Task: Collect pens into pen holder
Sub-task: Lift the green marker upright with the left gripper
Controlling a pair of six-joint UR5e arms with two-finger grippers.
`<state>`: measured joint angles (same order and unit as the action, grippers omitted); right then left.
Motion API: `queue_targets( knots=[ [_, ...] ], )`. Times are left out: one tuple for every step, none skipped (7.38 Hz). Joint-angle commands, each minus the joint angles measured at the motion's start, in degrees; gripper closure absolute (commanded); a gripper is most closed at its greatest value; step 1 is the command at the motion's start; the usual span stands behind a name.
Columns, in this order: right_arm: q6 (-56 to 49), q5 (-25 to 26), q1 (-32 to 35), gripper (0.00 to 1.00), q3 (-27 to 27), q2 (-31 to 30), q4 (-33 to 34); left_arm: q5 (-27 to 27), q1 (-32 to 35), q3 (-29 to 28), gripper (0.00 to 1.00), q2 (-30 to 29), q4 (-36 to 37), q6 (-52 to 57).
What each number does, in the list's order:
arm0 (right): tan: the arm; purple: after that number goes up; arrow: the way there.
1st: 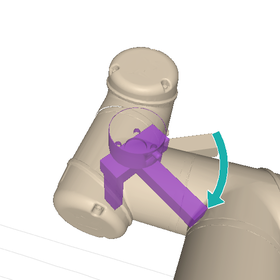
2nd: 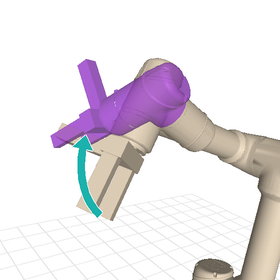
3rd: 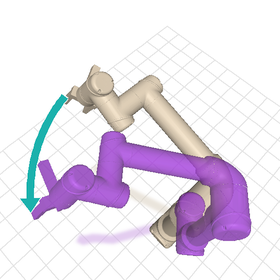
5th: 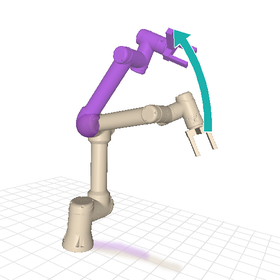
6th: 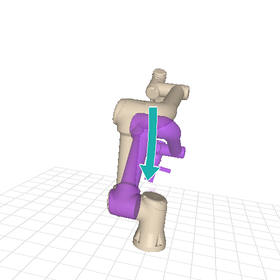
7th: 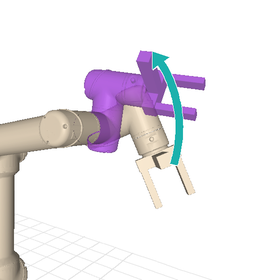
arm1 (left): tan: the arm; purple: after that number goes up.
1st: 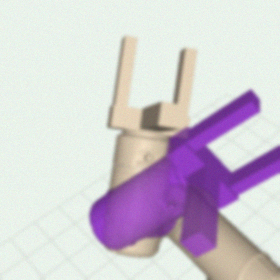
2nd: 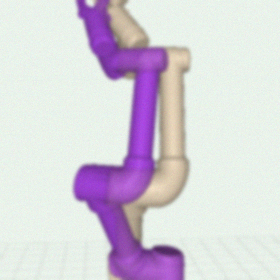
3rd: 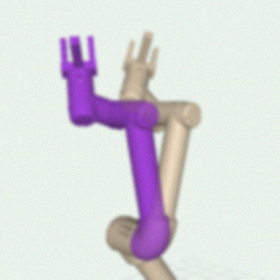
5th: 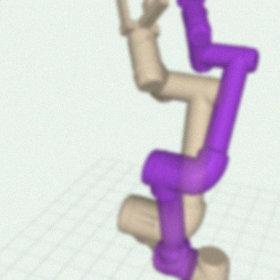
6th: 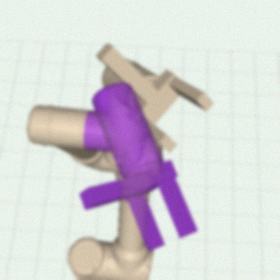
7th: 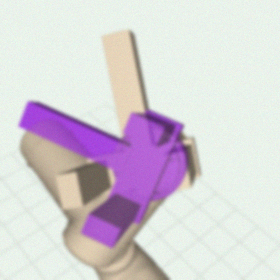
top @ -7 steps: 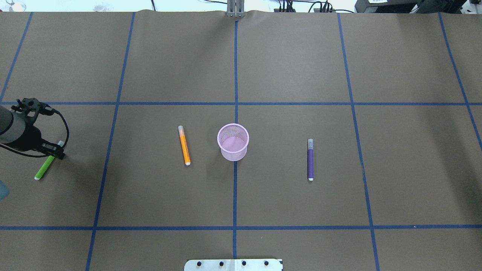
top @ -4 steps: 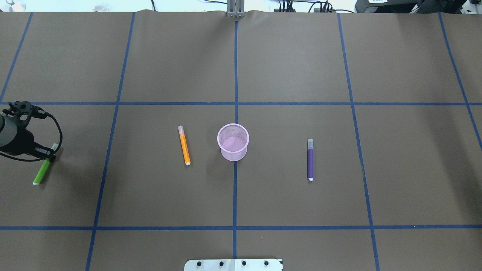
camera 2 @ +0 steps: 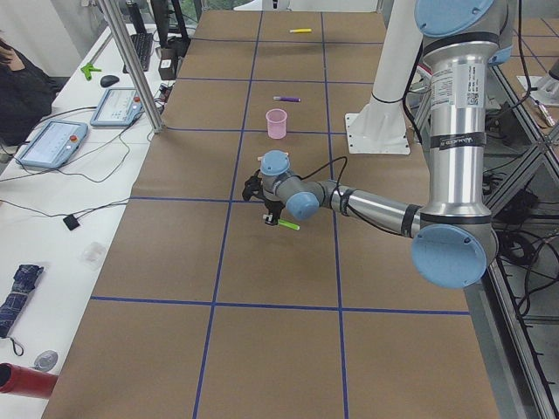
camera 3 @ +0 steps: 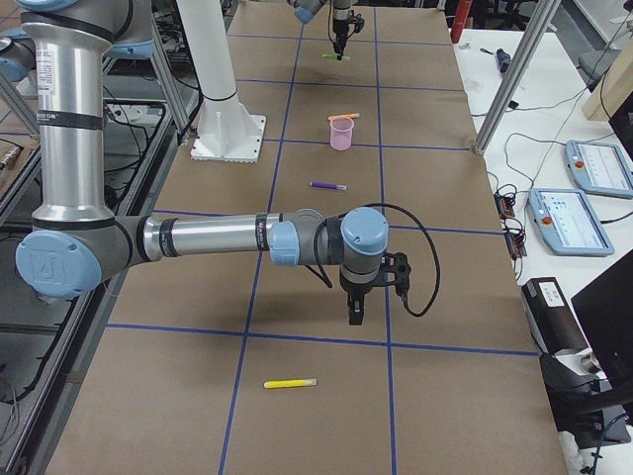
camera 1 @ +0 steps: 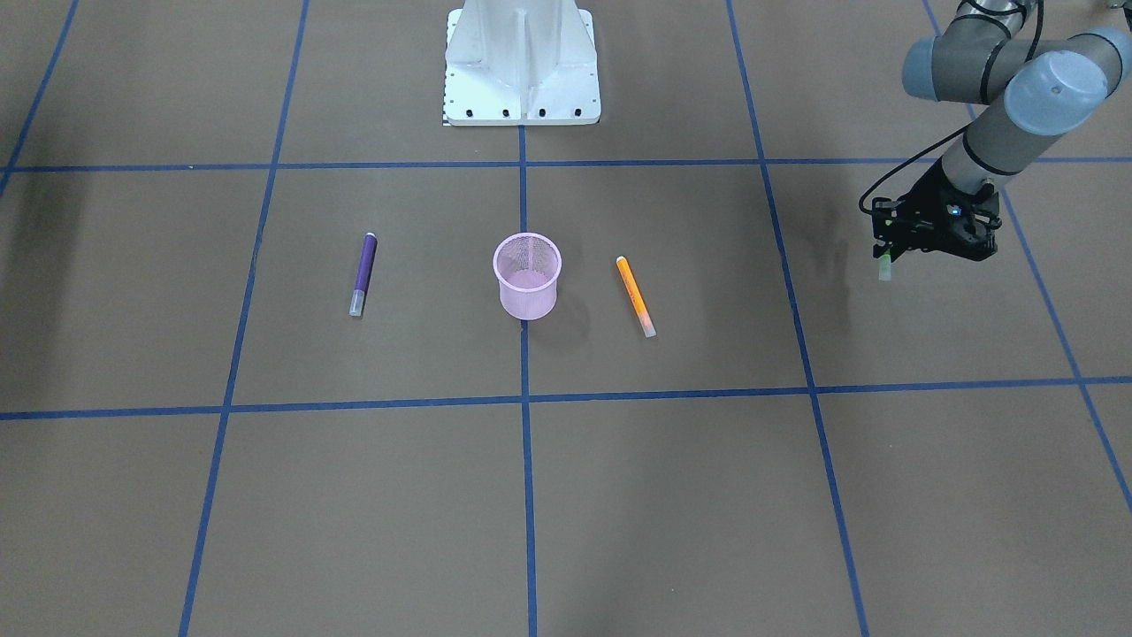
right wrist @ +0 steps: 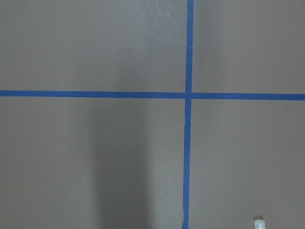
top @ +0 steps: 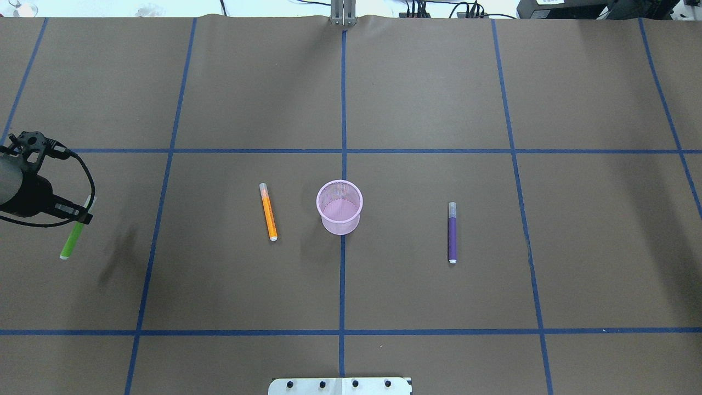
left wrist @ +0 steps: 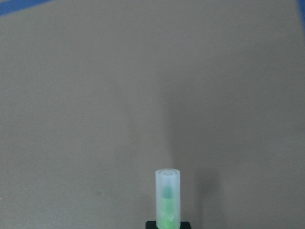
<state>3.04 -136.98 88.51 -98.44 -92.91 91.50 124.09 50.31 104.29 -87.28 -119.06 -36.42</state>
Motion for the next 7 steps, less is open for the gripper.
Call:
queue_targets(
  knots=[
    [-6.07, -0.04, 0.00, 0.00, 4.36, -0.78, -3.40, -0.08, 1.28, 1.71, 1.00, -6.11, 0.06, -6.71],
    [-7.68, -0.04, 0.00, 0.00, 7.44, -0.70, -5.35, -0.25, 1.98, 2.84, 1.00, -8.58, -0.03, -7.61],
    [-7.52, -0.04, 0.00, 0.00, 9.21, -0.43, -6.32, -1.90, 1.99, 5.46, 1.00, -9.56, -0.29, -7.44],
    [-7.52, -0.04, 0.00, 0.00, 9.23, -0.43, -6.33, -2.97, 1.90, 7.66, 1.00, -11.40, -0.29, -6.83],
    [-7.43, -0.04, 0.00, 0.00, 9.23, -0.52, -6.25, -3.06, 1.81, 7.86, 1.00, -14.72, -0.55, -6.82],
    [-7.08, 0.22, -0.09, 0.01, 9.93, -0.52, -6.24, -3.15, 1.81, 7.86, 1.00, -18.15, -0.99, -6.82],
    [-7.52, 0.31, 0.00, 0.00, 9.94, -0.95, -6.42, -5.76, 1.72, 7.86, 1.00, -20.71, -2.30, -6.91]
  ],
)
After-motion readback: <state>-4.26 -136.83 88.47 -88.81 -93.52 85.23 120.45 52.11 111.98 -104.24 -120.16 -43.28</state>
